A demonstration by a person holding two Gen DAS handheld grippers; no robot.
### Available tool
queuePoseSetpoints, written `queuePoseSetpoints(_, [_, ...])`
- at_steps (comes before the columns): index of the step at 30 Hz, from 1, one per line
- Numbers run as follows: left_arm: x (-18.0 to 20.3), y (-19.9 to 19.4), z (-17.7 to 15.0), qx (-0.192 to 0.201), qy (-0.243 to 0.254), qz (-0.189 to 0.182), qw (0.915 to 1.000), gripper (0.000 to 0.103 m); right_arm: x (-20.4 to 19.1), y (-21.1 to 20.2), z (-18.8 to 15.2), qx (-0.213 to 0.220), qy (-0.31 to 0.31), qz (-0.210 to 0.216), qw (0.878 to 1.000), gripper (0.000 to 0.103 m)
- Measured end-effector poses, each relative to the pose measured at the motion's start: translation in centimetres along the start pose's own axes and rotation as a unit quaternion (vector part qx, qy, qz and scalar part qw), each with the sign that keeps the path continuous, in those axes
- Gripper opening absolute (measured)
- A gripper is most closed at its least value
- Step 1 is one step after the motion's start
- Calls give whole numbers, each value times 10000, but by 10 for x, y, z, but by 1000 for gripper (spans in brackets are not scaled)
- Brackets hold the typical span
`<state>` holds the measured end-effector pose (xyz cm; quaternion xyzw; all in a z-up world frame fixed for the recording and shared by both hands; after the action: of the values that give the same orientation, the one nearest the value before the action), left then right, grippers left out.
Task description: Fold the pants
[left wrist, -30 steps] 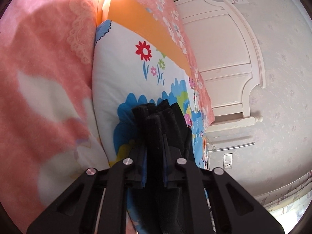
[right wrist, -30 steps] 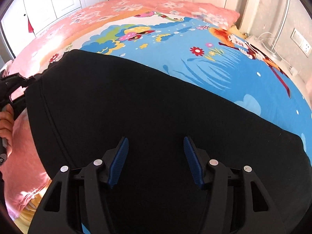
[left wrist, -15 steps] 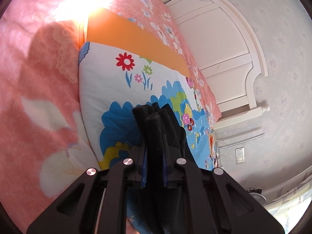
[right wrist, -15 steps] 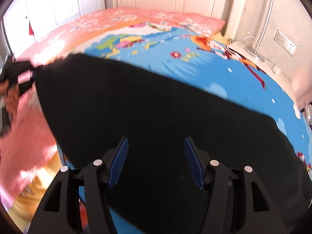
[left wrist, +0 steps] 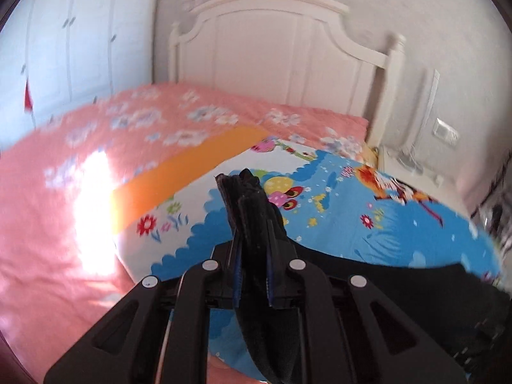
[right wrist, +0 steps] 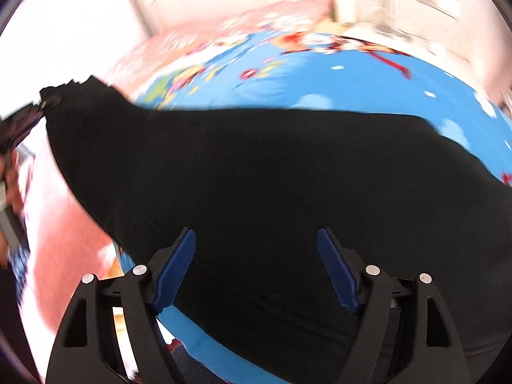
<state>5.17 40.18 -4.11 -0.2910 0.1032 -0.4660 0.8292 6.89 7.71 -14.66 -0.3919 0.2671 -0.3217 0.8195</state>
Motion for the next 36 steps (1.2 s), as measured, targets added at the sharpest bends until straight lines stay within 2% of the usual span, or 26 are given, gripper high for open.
queuePoseSetpoints(2, [56,-17,-8,266,1053,55,9941,11,19,-14,4,111,416,99,9990,76])
queuePoseSetpoints(3, [93,-27,-25,416,1718,50,9842,11,27,-19,6,147,601,174,9979,76])
queuePoseSetpoints(4, [117,-31,-38,499,2108,31,9763,11,35,-23,8,177,788,261,9964,76])
queuePoseSetpoints(5, [141,-36,-59,588,2568,3,9647,11,42,-27,10,197,953,372,9946,76])
queuePoseSetpoints(7, [187,-42,-113,689,3527,-186,9330,11,52,-30,11,194,1350,695,9882,77])
queuePoseSetpoints(8, [206,-42,-149,610,3974,-363,9149,11,57,-29,10,149,1548,875,9840,77])
queuePoseSetpoints(9, [217,-40,-176,468,4261,-474,9022,11,59,-28,8,96,1661,980,9812,77])
queuePoseSetpoints(11, [226,-33,-219,205,4613,-567,8852,14,63,-21,2,-111,1923,1243,9734,77])
queuePoseSetpoints(13, [224,-33,-230,403,4817,-317,8749,24,63,-16,-2,-286,2093,1432,9669,77])
queuePoseSetpoints(15, [220,-36,-231,434,4829,-225,8743,43,58,-12,-4,-403,2141,1536,9638,77])
queuePoseSetpoints(18, [215,-33,-224,438,4788,-141,8767,52,48,-6,0,-477,1939,1422,9695,77])
queuePoseSetpoints(23, [213,-23,-222,351,4722,-116,8807,49,40,-8,5,-406,1336,674,9879,77])
queuePoseSetpoints(26, [213,-24,-223,363,4672,-167,8833,48,36,-8,5,-404,1187,569,9905,77])
queuePoseSetpoints(31, [212,-32,-219,194,4281,-496,9021,51,38,-6,5,-392,1083,401,9925,77])
queuePoseSetpoints(36, [214,-31,-220,229,4366,-483,8981,51,39,-5,7,-386,1033,297,9935,77])
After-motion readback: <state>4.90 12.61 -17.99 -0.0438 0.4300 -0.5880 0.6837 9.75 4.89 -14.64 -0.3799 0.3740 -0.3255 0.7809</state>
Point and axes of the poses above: each gripper's, at about its wrist camera, not at the fingertips, and y roughly the way its jaws point, x to its right, z to its top, the point moved 10 cm from there along y, roughly the way its jaws point, and after that the axes turned 7 degrees about -y, right-handed, at the moved point
